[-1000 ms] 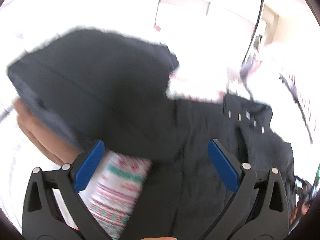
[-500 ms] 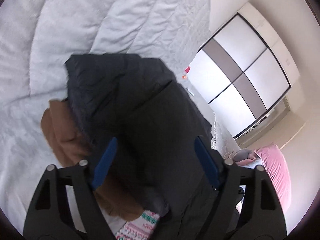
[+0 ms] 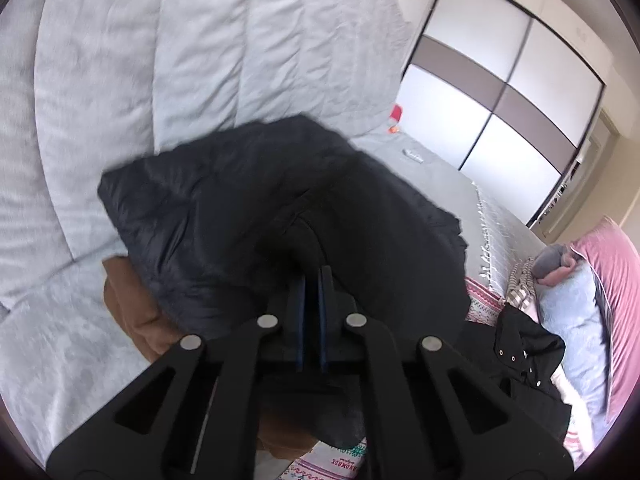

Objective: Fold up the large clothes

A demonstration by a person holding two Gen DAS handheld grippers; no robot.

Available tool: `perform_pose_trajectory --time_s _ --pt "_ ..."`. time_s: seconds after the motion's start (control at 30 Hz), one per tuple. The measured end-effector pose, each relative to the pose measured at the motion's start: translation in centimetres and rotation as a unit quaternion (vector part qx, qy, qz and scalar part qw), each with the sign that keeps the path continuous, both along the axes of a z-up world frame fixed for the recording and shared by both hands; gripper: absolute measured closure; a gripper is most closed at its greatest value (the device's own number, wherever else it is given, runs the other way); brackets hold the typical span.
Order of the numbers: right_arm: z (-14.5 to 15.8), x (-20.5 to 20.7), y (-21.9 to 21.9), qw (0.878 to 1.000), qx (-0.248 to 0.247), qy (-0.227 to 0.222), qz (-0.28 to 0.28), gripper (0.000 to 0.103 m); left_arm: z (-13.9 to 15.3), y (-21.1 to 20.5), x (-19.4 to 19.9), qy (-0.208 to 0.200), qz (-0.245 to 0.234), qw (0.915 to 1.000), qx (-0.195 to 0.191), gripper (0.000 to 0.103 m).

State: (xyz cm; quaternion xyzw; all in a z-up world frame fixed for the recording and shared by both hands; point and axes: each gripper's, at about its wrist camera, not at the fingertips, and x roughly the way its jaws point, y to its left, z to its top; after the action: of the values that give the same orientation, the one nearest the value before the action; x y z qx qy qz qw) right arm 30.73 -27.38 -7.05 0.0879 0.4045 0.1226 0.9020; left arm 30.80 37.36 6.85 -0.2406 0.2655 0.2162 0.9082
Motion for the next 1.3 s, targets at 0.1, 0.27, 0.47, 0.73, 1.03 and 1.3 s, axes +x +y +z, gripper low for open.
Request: perform_pose_trajectory --time_s 0.1,0.27,0.47,0.73,1.03,1.3 --pt "0.3 -0.2 -0.2 1.000 0.006 -0.004 -0.001 0.023 1.9 -1.9 -0.9 -0.035 -0.012 0.9993 0.009 0.098" --pt "0.5 0.0 -0.8 1.000 0.018 -0.008 -0.015 0.023 4.7 -7.8 -1.2 -0.081 -0.053 0.9947 0.035 0.098" --pt "0.4 0.6 -1.9 0.999 0.033 -0.006 -0.037 0.023 6.2 -20.4 0.9 -0.117 -0.171 0.9737 0.095 0.098" --pt "0.6 0.8 -4.3 0.996 0.056 -0.008 -0.063 0.023 0.8 -33.9 6.4 -0.096 -0.318 0.9401 0.077 0.098" --pt "0.1 1.2 -6.2 0.993 0.086 0.013 -0.075 0.023 -9.3 -43.0 7.7 -0.004 -0.364 0.9283 0.074 0.098" --pt "0.3 1.2 -6.4 0.992 0.100 0.018 -0.072 0.023 -11.3 -45.2 6.2 -0.001 -0.414 0.9070 0.077 0.097"
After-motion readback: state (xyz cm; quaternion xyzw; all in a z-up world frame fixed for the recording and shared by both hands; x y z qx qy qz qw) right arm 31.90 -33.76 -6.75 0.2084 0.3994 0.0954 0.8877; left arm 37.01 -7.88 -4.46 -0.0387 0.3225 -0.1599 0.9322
